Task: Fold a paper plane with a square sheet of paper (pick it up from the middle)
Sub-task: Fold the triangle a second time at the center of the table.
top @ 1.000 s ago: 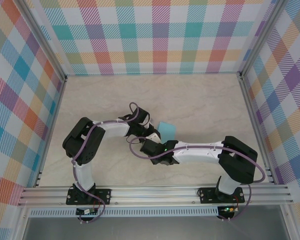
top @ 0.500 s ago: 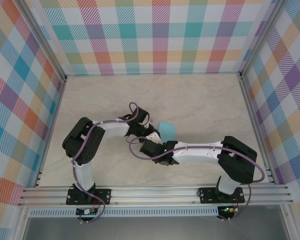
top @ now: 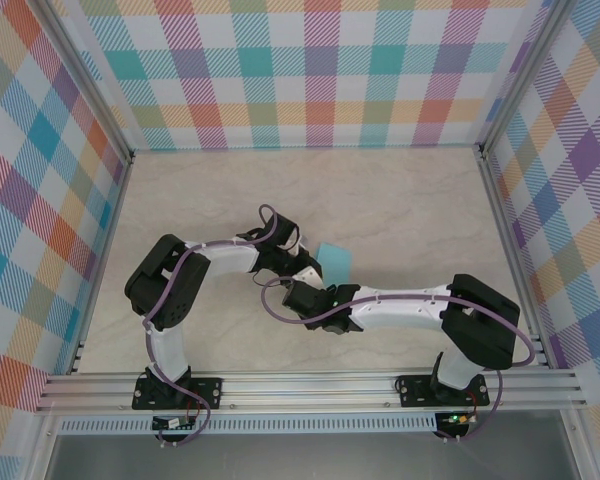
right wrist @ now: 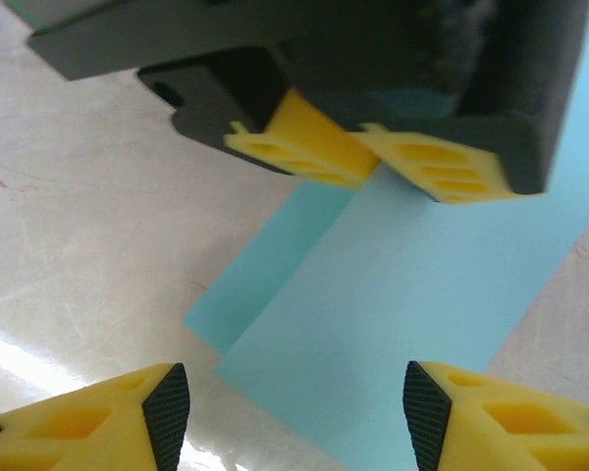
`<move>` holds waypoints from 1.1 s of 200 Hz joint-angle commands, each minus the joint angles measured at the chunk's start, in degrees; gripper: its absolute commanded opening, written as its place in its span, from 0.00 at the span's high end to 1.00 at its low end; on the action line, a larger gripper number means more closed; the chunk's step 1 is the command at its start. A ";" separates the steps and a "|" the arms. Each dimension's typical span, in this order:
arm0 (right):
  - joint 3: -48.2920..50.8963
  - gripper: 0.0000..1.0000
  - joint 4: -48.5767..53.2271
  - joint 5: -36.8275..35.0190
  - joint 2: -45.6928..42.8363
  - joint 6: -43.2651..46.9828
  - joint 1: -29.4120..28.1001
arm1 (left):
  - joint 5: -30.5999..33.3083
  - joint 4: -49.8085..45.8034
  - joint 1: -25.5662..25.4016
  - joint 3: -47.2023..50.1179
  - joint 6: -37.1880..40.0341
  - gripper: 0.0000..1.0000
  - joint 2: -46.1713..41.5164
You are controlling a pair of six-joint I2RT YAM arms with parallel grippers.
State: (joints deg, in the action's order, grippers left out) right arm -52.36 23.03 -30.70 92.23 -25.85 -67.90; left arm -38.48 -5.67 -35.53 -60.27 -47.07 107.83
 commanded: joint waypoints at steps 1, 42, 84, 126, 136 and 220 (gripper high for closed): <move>-0.08 0.36 -1.88 1.09 -0.54 1.54 -0.48 | -1.59 0.77 -0.07 -0.90 -0.73 0.80 -1.57; -1.62 0.33 -0.49 -1.52 1.40 0.59 -0.83 | -2.04 1.20 -0.07 -0.47 -0.66 0.81 -1.80; -2.31 0.36 1.23 -4.63 2.44 -0.49 -1.26 | -2.05 1.08 -0.07 -0.37 -0.81 0.81 -2.31; -1.72 0.40 2.85 -7.44 1.52 -1.96 -1.80 | -1.62 0.46 -0.07 -0.55 -0.67 0.81 -2.36; -1.48 0.42 2.77 -7.62 1.08 -2.01 -1.89 | -1.35 -0.22 -0.07 -0.70 -0.30 0.81 -2.28; 1.01 0.67 2.84 -8.46 -2.53 -3.10 -1.89 | 0.05 -2.51 -0.07 -1.49 0.71 0.81 -2.27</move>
State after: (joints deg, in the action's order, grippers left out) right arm -52.58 24.91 -37.82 91.66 -27.92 -69.45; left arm -39.27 -5.87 -35.53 -60.27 -47.22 107.61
